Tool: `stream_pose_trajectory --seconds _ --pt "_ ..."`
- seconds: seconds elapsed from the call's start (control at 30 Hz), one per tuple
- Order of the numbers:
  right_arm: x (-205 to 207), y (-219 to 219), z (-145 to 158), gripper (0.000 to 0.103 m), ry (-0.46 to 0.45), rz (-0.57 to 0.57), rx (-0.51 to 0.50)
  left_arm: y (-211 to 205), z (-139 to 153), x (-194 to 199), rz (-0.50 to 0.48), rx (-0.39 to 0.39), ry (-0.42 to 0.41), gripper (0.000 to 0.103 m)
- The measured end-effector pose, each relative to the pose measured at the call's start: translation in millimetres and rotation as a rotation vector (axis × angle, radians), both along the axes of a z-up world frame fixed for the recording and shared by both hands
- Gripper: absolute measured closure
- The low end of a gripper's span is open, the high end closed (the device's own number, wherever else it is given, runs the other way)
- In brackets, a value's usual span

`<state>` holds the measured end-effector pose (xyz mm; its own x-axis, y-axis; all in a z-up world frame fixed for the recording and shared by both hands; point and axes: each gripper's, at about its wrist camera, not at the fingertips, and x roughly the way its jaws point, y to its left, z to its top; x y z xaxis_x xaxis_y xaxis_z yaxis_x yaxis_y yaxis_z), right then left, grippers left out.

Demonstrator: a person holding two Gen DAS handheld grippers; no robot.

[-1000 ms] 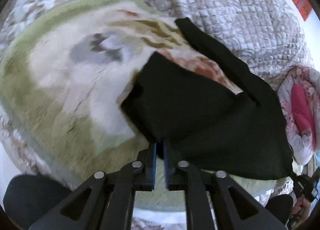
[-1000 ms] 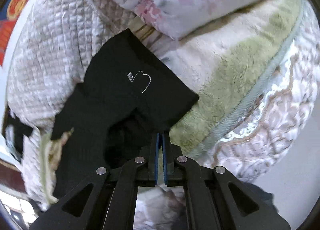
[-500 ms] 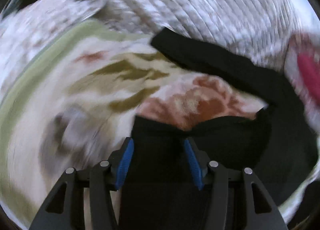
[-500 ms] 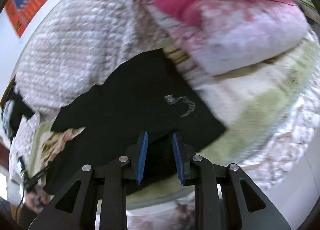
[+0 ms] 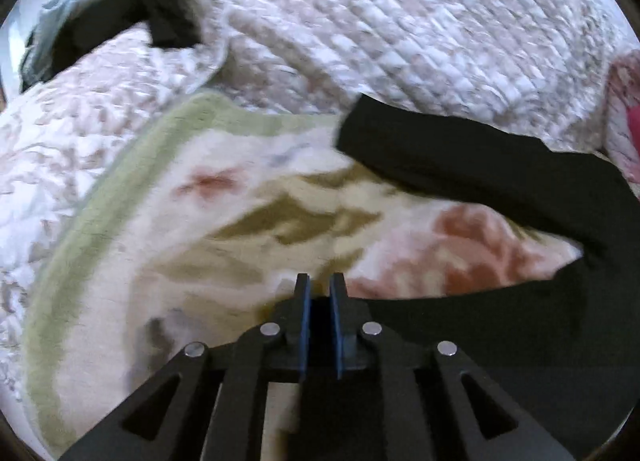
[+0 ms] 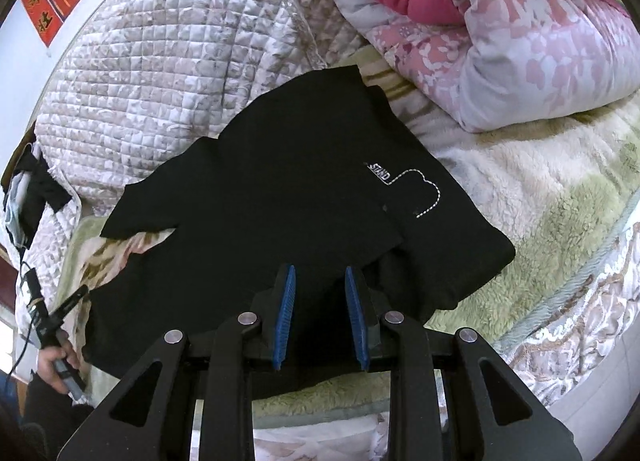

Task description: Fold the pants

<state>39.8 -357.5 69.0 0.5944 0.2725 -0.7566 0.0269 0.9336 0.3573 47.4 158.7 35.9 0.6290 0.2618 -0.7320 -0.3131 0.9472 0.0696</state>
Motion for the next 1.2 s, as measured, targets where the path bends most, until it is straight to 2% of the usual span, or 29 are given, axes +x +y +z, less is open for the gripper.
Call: stream_pose_trajectory --seconds 0.07,0.2,0.3,0.43,0.47,0.5,0.57,0.6,0.67,0.7,0.8,0.87,0.97,1.03,1.13,1.2 --pt "-1 0 -1 0.066 0.001 0.009 -0.005 9 9 -10 0.039 -0.028 -0.027 0.084" --pt "1 9 -3 0.06 -0.001 0.042 -0.024 4 23 -33 0.043 -0.098 -0.067 0.081" --pt "2 23 -6 0.06 0.001 0.103 -0.072 -18 23 -47 -0.031 -0.171 -0.066 0.071" --pt "9 29 -12 0.06 0.004 0.129 -0.151 -57 -4 -57 -0.154 -0.241 -0.004 0.071" --pt "14 26 -15 0.06 0.015 0.13 -0.166 -64 -12 -57 -0.168 -0.244 0.019 0.071" --pt "20 23 -20 0.064 0.037 0.129 -0.189 -68 -20 -58 -0.174 -0.243 0.049 0.071" --pt "31 10 -24 0.071 0.079 0.088 -0.158 -68 -34 -56 -0.164 -0.233 0.087 0.07" --pt "33 6 -21 0.071 0.084 0.063 -0.145 -65 -33 -57 -0.146 -0.228 0.082 0.07" --pt "32 6 -12 0.07 0.052 0.033 -0.191 -54 -27 -58 -0.05 -0.2 0.109 0.07" --pt "30 7 -11 0.069 0.049 0.035 -0.181 -47 -25 -60 0.007 -0.182 0.117 0.071" --pt "21 19 -7 0.068 0.039 0.068 -0.175 -39 -18 -71 0.043 -0.216 0.098 0.073" --pt "17 31 -6 0.064 0.025 0.111 -0.165 -49 -8 -77 0.011 -0.208 0.066 0.072" --pt "14 47 -8 0.057 0.018 0.161 -0.151 -67 1 -73 -0.087 -0.255 0.028 0.071" --pt "15 52 -11 0.057 0.026 0.177 -0.152 -83 -4 -68 -0.136 -0.232 0.054 0.071" --pt "10 51 -10 0.057 0.021 0.183 -0.146 -85 -23 -68 -0.107 -0.23 0.136 0.071" --pt "6 48 -6 0.057 0.008 0.175 -0.151 -84 -20 -75 -0.103 -0.209 0.121 0.071"
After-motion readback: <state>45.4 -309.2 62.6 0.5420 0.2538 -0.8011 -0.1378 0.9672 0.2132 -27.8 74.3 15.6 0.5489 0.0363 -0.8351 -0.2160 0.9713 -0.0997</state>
